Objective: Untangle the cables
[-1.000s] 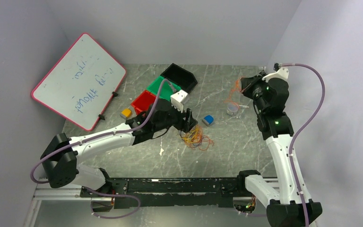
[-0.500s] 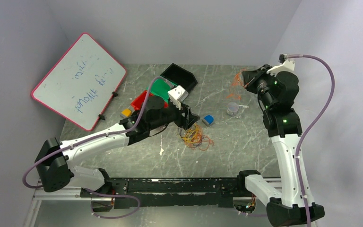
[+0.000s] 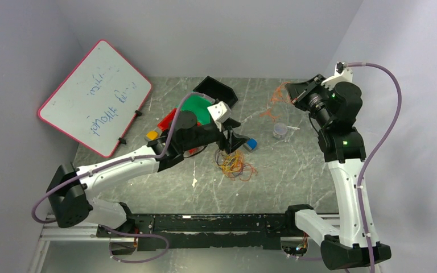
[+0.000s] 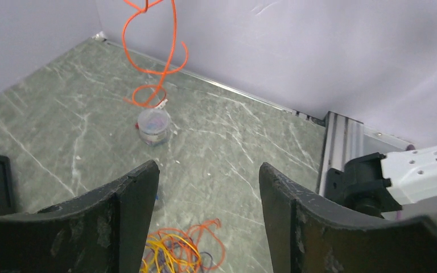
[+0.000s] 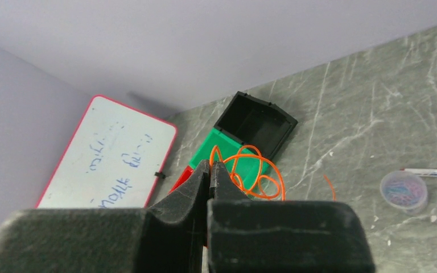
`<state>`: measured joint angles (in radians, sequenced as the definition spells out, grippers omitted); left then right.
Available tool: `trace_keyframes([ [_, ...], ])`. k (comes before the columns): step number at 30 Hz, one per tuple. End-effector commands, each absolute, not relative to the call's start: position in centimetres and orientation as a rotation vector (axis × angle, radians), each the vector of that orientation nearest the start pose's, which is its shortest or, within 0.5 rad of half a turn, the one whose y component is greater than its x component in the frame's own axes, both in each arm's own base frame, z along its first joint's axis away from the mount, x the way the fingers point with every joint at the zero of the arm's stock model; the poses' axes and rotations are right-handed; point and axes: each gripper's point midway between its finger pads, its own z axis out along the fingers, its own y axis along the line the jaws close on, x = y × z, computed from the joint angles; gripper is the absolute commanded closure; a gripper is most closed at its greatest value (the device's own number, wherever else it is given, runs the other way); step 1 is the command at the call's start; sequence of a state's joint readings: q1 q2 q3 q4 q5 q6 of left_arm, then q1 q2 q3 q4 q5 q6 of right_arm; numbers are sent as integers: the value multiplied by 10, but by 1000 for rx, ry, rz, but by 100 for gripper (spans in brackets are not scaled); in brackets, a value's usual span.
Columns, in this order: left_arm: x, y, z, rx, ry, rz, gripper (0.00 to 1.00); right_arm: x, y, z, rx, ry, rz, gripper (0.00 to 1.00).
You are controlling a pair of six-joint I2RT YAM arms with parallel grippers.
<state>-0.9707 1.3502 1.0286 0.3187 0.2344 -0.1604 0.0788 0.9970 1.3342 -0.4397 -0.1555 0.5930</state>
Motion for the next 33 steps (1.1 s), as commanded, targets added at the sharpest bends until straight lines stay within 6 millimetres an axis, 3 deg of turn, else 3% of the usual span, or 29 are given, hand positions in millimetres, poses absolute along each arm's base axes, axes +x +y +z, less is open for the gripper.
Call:
trace_keyframes([
  [1,229,-422,342,879,1292,-1023,30,315,88,426,329,1665,738,100],
  [7,253,-453,341,935,1247,-963,30,311,94,436,308,1648,789,100],
  [14,261,-486,328,1012,1239,-1002,35,307,97,442,293,1640,806,100],
  [17,263,-495,320,1029,1259,-1023,48,306,97,444,287,1636,800,100],
  [19,266,-495,315,1030,1295,-1013,82,305,92,442,290,1641,763,100],
  [20,267,-493,316,1021,1305,-1002,91,305,89,441,297,1639,745,100],
  [21,268,-489,316,1010,1313,-986,93,304,87,440,297,1638,729,100],
  [27,278,-445,327,915,1396,-877,93,305,64,426,288,1656,543,100],
  [33,298,-375,341,784,1497,-805,93,306,43,398,262,1708,364,100],
])
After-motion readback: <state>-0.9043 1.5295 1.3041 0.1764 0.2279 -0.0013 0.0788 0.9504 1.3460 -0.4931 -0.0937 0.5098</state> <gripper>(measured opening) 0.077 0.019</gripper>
